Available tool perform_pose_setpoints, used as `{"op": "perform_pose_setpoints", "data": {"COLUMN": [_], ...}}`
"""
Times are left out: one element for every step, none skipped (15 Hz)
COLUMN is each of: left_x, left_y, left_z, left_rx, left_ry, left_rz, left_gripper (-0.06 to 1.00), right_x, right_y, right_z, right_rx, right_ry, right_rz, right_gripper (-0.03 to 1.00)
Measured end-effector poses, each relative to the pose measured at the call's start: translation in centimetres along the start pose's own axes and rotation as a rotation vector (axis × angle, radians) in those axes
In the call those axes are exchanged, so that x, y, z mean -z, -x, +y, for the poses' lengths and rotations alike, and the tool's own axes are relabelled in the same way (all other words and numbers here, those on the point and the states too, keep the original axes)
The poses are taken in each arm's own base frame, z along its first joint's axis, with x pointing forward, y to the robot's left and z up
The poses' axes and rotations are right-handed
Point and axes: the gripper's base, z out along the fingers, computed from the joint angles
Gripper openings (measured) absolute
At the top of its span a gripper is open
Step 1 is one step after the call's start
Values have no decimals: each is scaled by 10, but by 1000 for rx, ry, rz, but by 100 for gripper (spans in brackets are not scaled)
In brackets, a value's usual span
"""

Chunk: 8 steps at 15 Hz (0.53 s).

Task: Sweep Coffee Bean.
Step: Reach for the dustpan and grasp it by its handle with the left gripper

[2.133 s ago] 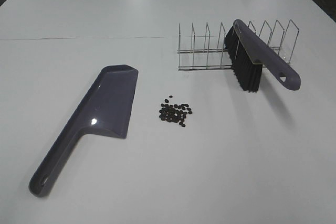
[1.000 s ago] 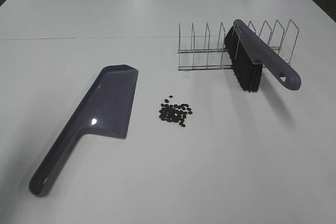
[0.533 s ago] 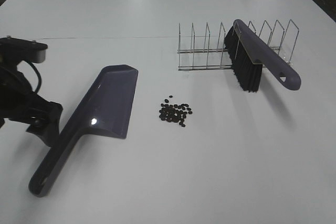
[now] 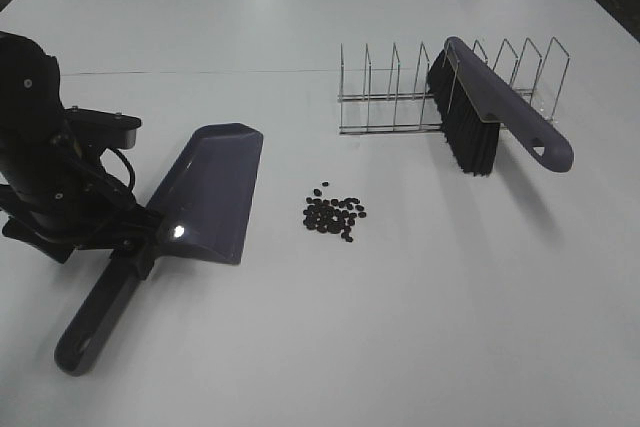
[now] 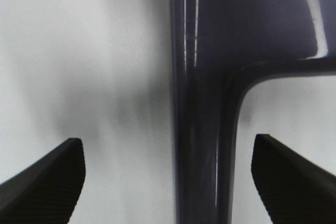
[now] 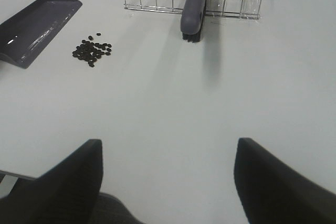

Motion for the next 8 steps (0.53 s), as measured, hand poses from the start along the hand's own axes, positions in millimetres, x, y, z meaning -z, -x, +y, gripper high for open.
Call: {"op": "perform_pose_setpoints", "data": {"left_x": [-6,-9,-10,-13,-15,-16,-16,-18], "left_y": [3,5,5,7,9,12,14,15], "left_z": [-1,-1,-1,-2,-5,-9,-13,-16], "left_rx": [0,0,0,-4,-12,-22,-30,-38], "left_ry": [-3,-4,-4,-4,-4,-6,-8,-8], "left_rz": [-23,-29,-28,-24,-23,-26,-31,-30], "left_gripper": [76,76,76,76,76,76,75,74], "right_x": [0,0,0,0,0,0,0,0], "right_y": [0,0,0,0,0,0,0,0], "right_z": [0,0,0,0,0,0,0,0], "right_rx": [0,0,0,0,0,0,0,0], "right_ry": [0,0,0,0,0,0,0,0], "right_rz": [0,0,0,0,0,0,0,0], "right_gripper": [63,63,63,63,63,63,63,63]}}
